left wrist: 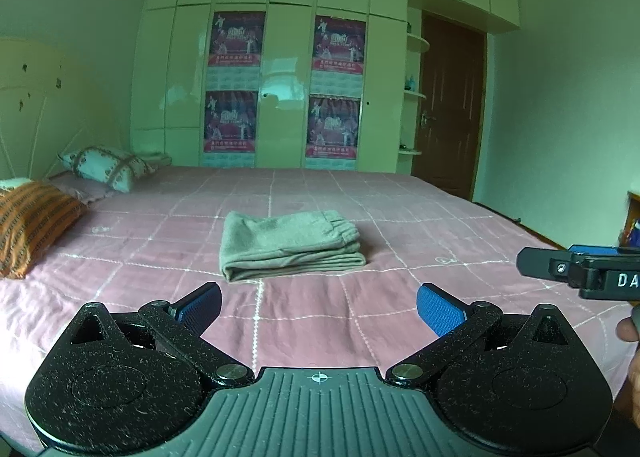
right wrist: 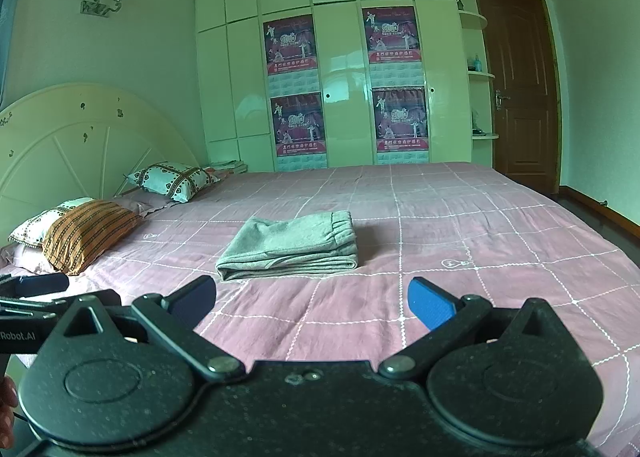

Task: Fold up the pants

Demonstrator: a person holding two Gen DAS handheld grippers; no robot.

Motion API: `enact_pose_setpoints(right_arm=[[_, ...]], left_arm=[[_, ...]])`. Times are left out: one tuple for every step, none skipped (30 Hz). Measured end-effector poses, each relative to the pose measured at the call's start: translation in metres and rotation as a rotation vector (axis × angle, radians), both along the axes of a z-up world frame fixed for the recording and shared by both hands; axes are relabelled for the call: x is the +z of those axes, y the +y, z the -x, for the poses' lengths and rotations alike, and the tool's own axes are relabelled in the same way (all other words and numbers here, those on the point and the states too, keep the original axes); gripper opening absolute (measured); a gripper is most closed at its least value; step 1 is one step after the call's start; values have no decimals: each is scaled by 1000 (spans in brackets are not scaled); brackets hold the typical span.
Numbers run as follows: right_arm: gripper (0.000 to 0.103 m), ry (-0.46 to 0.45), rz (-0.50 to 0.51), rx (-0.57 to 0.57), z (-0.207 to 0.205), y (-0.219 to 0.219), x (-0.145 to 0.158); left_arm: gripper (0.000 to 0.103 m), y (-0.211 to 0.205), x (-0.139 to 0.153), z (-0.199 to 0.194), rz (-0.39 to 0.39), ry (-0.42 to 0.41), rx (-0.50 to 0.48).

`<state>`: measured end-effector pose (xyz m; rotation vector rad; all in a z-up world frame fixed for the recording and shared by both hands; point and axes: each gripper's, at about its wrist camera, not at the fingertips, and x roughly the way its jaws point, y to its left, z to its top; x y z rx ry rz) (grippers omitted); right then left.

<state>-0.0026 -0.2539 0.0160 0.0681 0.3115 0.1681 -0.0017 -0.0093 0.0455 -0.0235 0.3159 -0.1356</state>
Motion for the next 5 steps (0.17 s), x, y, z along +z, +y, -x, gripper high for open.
enact_pose_setpoints(right_arm=[[97,-1,1,1,-1,-1,0],[97,-2,1,2,-1,-2,0],[97,-2,0,4,-2,-3,-1],[97,-1,1,4,-2,-3,-1],[97,-2,1,4,-2,-4,-1]], left_arm=[[103,1,0,0,4,-3,4],[103,2,0,0,10,-7,14],[103,3,1,1,15,-11,21],[103,4,1,0,17,-9,22],[103,5,1,0,24,-6,28]])
